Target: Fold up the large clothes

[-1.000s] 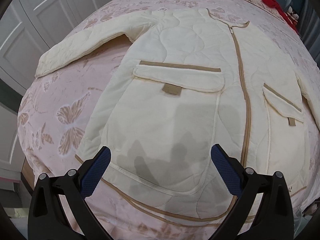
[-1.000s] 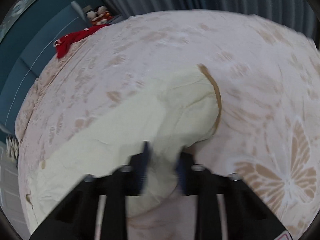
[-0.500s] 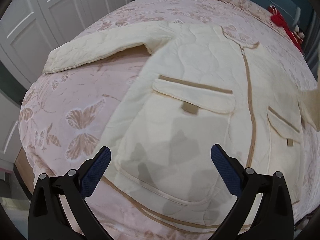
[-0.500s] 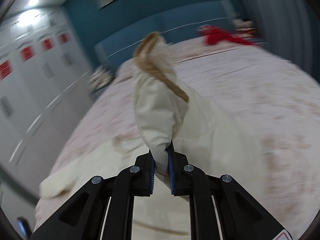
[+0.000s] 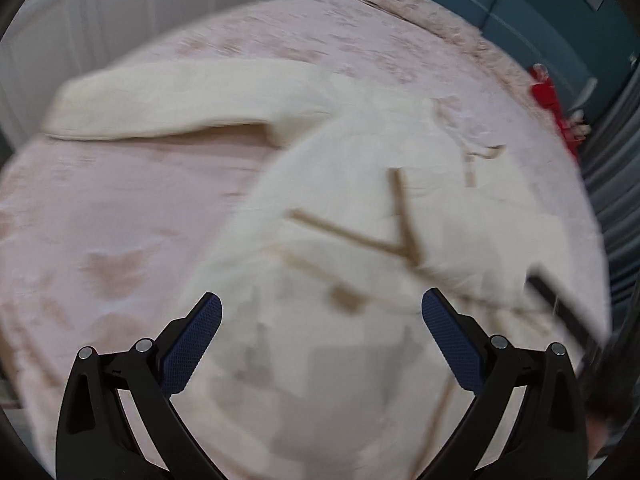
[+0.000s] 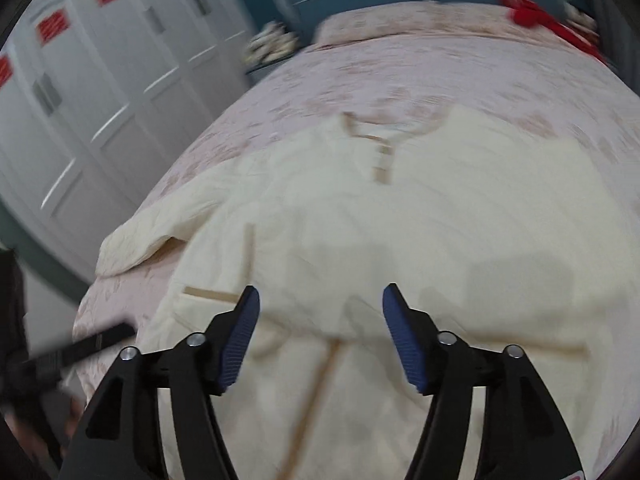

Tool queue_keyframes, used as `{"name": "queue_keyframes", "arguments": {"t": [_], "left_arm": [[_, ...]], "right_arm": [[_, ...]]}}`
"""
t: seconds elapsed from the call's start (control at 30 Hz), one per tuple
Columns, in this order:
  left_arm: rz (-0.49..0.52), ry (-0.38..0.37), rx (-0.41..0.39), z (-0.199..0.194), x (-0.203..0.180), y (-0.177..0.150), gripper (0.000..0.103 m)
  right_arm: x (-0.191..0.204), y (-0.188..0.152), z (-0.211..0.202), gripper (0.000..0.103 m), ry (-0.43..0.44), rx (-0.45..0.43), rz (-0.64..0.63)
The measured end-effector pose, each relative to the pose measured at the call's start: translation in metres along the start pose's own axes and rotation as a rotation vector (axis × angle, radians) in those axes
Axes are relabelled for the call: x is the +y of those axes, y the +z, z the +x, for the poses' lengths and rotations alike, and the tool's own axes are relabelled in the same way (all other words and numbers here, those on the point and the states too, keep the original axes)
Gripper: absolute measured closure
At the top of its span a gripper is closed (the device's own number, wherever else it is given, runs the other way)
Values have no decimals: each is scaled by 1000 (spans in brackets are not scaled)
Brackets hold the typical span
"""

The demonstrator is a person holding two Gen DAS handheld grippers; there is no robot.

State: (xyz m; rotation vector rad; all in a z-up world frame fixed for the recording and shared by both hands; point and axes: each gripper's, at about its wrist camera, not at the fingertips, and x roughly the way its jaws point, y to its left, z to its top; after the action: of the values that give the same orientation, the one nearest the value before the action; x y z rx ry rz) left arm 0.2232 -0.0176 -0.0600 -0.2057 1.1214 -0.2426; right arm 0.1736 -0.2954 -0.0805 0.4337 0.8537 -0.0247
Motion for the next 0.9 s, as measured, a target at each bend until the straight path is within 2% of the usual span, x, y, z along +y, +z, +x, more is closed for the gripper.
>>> {"name": "queue_keyframes", "arguments": {"t": [0.1, 0.2, 0.3, 0.33, 0.37, 0.4, 0.43, 0.47, 0.5, 0.53, 0.6, 0.67, 0.7, 0.73, 0.83, 0.9], "left_arm": [[-47, -130, 67, 41, -22, 14, 5], [-80, -190, 135, 77, -45, 18, 5], [-118, -207, 180, 103, -57, 19, 6], [-125, -195, 179, 105, -59, 18, 14], [-128, -192, 174, 106, -60, 19, 27], [-128, -212, 167, 108, -62, 23, 37], [-126, -221, 172, 109, -63, 26, 61], [-121, -211, 174, 109, -64, 30, 81], [-112, -202, 165, 107, -64, 34, 90], [-89, -202, 143, 103, -66, 43, 94], [-28, -192, 71, 89, -70, 62, 96], [28, -162, -8, 73, -75, 81, 97], [44, -151, -38, 68, -76, 89, 97], [63, -142, -91, 57, -76, 101, 97], [93, -110, -168, 47, -73, 120, 97], [126, -44, -205, 50, -69, 124, 97]], "right_arm": [[-50, -20, -24, 39, -55, 1, 146], [-100, -31, -41, 38, -110, -18, 302], [-140, -33, -49, 38, -126, -55, 421], [-154, -30, -49, 38, -132, -71, 465], [-165, -28, -46, 38, -131, -79, 498], [-172, -27, -43, 38, -121, -88, 527], [-182, -25, -38, 38, -108, -97, 563], [-190, -21, -36, 38, -98, -102, 587], [-198, -17, -33, 38, -88, -108, 612], [-206, -12, -25, 38, -70, -115, 642], [-216, -5, -16, 42, -60, -115, 682], [-222, 5, -4, 64, -31, -114, 718], [-221, 11, -1, 70, -24, -115, 720], [-216, 21, 0, 85, -13, -129, 697], [-181, 47, -10, 89, -29, -198, 535], [-158, 57, -13, 89, -61, -210, 416]]}}
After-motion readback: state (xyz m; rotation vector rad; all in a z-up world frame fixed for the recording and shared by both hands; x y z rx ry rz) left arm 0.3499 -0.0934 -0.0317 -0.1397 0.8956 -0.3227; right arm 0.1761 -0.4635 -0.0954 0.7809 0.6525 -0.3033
